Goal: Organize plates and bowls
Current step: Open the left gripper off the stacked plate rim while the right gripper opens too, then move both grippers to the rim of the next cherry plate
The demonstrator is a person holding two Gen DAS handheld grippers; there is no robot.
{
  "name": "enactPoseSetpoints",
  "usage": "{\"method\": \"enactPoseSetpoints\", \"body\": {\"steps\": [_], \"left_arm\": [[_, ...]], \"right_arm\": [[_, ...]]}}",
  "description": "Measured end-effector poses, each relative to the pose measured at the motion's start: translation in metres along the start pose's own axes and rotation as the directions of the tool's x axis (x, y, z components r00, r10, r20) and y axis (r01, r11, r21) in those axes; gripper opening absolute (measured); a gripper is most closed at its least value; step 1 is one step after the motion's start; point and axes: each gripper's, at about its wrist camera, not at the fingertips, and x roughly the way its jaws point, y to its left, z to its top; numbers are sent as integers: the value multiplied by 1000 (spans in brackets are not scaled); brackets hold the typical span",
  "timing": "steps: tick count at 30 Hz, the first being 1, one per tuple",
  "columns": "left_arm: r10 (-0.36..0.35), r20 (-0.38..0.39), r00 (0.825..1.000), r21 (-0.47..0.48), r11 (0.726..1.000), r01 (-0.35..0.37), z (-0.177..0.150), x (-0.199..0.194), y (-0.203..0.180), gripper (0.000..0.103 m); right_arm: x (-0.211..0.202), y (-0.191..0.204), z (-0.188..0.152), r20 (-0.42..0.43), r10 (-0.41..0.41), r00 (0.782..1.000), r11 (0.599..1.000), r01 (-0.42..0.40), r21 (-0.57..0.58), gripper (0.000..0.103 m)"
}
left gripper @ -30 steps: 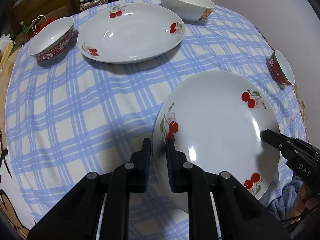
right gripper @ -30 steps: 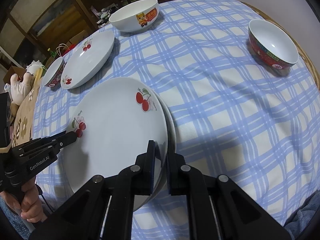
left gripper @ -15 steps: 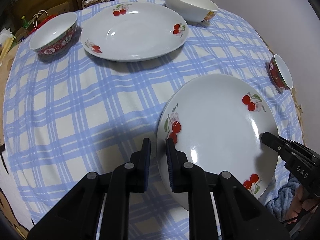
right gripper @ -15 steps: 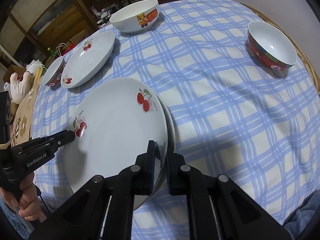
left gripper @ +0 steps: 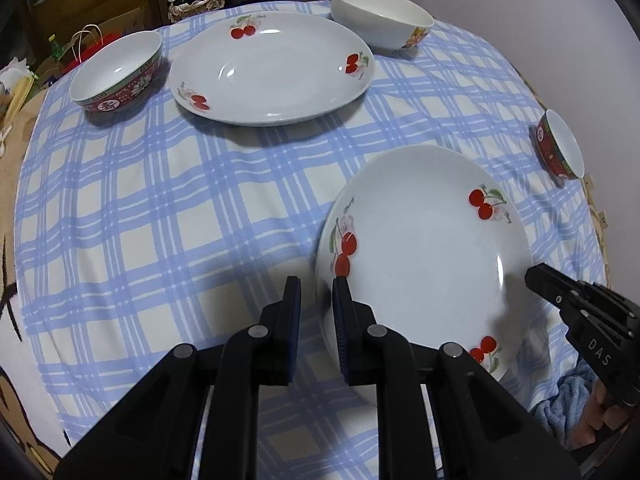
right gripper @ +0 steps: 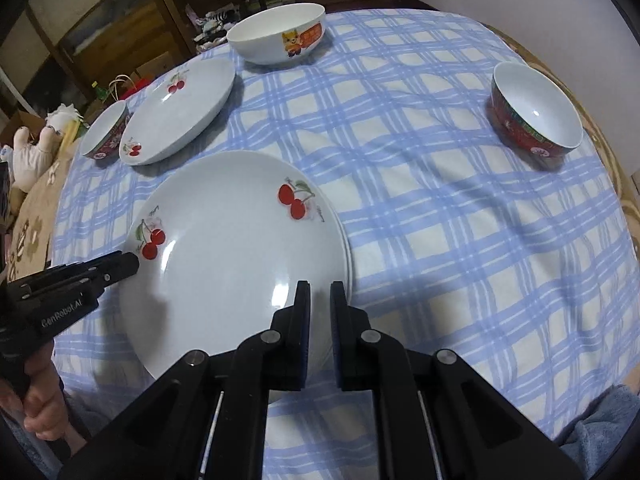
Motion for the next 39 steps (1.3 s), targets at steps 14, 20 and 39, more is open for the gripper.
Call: {"method": "enactPoseSetpoints", "body": {"steps": [14,20,39], "left_arm": [[19,65,998,-15,1000,-18,4,-30,12,21],[54,62,997,-1,999,-55,11,-34,20,22],[224,194,955,6,973,-230,62,-79,31,81]], "right_arm": [[-8,12,4,28,-33,999,999,34,-27,10],[-8,13,17,49,-67,997,998,68,-17,37],[-44,49,85,209,8,978,990,22,-140,103]]}}
